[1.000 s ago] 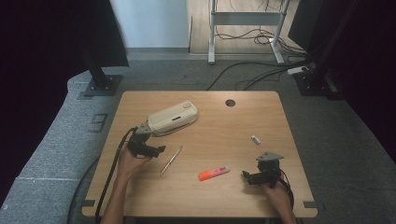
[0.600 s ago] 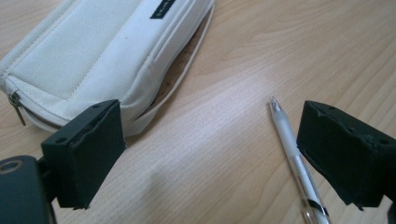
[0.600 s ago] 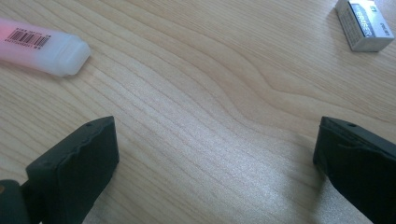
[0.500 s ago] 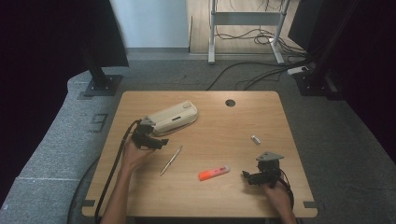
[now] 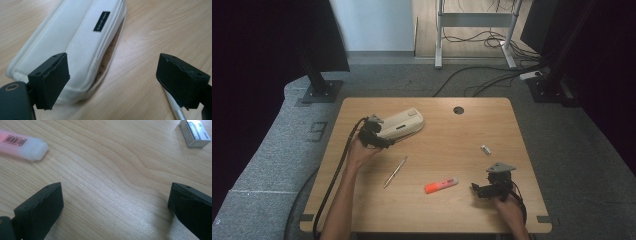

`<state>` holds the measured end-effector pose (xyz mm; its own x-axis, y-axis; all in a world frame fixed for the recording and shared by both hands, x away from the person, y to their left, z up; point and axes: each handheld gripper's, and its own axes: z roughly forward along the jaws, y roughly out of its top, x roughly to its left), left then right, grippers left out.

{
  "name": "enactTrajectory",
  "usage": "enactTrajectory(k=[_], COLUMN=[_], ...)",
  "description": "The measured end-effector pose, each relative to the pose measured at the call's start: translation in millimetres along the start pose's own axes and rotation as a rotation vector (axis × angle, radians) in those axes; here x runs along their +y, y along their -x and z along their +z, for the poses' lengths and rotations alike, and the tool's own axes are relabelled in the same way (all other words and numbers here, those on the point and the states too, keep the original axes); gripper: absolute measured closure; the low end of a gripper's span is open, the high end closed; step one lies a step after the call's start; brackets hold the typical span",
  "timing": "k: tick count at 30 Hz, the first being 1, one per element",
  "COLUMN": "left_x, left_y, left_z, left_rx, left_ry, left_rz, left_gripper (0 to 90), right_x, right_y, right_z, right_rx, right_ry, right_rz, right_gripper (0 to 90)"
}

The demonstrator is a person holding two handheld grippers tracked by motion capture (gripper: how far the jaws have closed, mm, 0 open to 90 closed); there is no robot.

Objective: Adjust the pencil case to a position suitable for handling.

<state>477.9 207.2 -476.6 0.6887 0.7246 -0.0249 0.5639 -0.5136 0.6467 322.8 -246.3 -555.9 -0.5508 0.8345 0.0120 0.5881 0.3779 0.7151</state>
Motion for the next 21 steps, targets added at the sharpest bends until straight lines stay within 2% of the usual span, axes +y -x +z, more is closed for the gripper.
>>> enactTrajectory(k=[2, 6, 7, 8, 9, 10, 12, 17, 20, 21], left_x=[5.6, 11.0, 11.8, 11.8, 10.8, 9.6, 7.2, 0.5, -1.3, -1.1], left_y=[-1.1, -6.6, -12.1, -12.1, -16.1, -19.3, -22.8, -28.1, -23.6, -20.1], left_z=[4.2, 9.9, 12.2, 12.2, 14.0, 16.1, 21.5, 38.5, 45.2, 46.7], left_rx=[0.005, -0.004, -0.03, -0.03, -0.05, -0.064, -0.069, -0.067, -0.035, -0.012], left_ry=[-0.014, -0.027, -0.006, -0.006, 0.01, 0.015, 0.007, -0.038, -0.05, -0.058], left_rz=[0.012, 0.004, -0.015, -0.015, -0.04, -0.057, -0.067, -0.068, -0.039, -0.023], left_gripper=[11.4, 11.5, 11.8, 12.1, 12.1, 12.3, 12.4, 14.3, 14.3, 15.6], right_x=[0.0, 0.0, 0.0, 0.0, 0.0, 0.0, 0.0, 0.0, 0.0, 0.0], right_y=[0.0, 0.2, 0.1, 0.1, 0.2, 0.2, 0.3, 0.3, 0.2, 0.2], right_z=[0.0, 0.1, 0.1, 0.1, 0.1, 0.1, 0.1, 0.1, 0.1, 0.1], right_rx=[0.0, 0.0, 0.0, 0.0, 0.0, 0.0, 0.0, 0.0, 0.0, 0.0], right_ry=[0.0, 0.002, 0.001, 0.001, 0.002, 0.002, 0.002, 0.002, 0.002, 0.002], right_rz=[0.0, -0.003, -0.002, -0.002, -0.004, -0.004, -0.004, -0.004, -0.003, -0.003], right_gripper=[0.0, 0.0, 0.0, 0.0, 0.0, 0.0, 0.0, 0.0, 0.0, 0.0])
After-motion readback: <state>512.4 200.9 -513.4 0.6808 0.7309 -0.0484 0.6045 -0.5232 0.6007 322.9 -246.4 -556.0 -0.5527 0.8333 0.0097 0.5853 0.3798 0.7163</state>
